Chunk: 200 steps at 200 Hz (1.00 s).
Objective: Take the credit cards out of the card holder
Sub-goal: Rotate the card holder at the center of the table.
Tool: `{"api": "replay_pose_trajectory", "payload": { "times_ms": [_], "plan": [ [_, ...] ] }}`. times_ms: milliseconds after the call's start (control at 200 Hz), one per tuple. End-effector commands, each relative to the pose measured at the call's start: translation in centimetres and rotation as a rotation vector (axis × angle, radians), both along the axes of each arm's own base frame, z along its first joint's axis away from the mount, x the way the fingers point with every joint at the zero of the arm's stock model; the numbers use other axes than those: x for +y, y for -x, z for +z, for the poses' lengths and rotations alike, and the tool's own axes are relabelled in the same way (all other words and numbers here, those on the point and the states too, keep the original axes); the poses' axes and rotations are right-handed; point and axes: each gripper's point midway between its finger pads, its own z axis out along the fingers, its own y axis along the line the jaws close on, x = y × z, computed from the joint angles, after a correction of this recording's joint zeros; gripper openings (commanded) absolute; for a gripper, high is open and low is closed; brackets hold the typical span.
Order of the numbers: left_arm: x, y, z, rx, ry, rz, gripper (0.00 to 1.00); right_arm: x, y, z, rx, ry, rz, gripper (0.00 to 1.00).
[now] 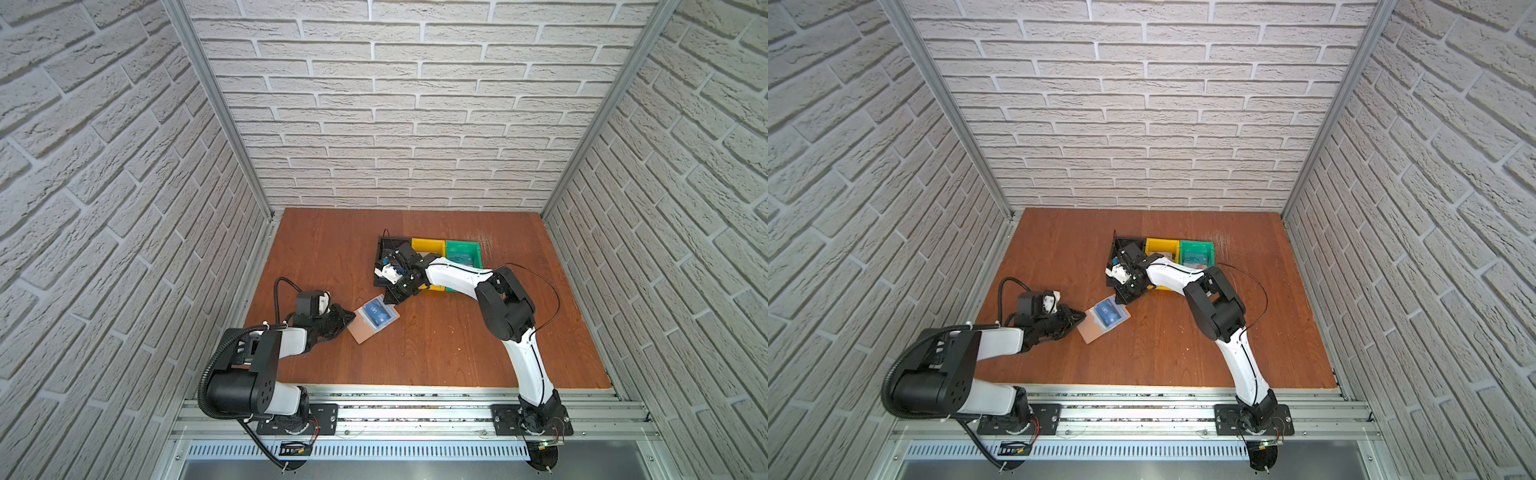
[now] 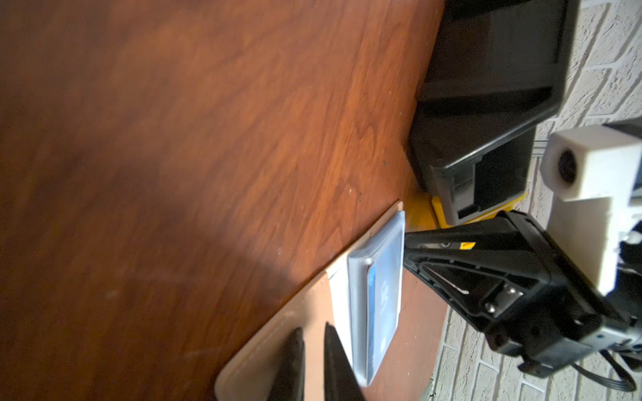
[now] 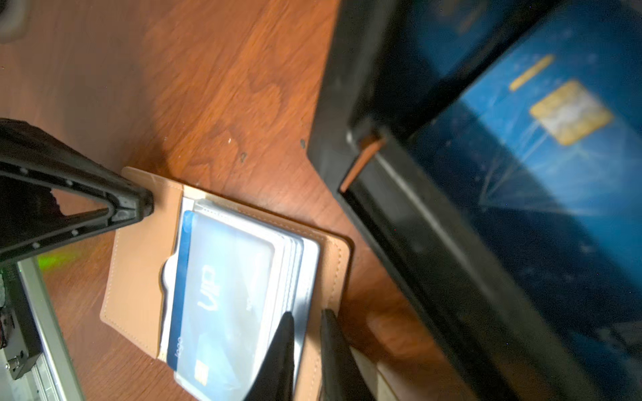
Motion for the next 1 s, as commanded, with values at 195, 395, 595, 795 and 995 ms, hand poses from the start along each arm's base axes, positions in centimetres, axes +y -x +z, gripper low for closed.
{"api": "replay_pose_trajectory", "payload": {
  "times_ms": [195,395,595,795,995],
  "plan": [
    [-1.9,-0.6,2.3,-0.060,0.044,-0.075,0.21,-3.0,3.8,-2.2,0.097,0.149,-0.038,0.18],
    [-4.8,-0.4,3.7,-0.103,0.054,-0.177,0.27,-2.8,4.0,-2.0,0.104,0.149,-0.039,0.18],
    [-5.5,0.0,2.7,-0.075,0.087,-0.174,0.27,-2.8,4.2,-1.7,0.106,0.153,-0.039,0.18],
    [-5.7,0.2,1.9,-0.050,0.096,-0.173,0.25,-2.9,4.4,-1.3,0.101,0.150,-0.040,0.18],
    [-5.5,1.0,1.3,-0.034,0.092,-0.166,0.24,-2.8,4.5,-0.9,0.094,0.150,-0.034,0.18]
  ]
}}
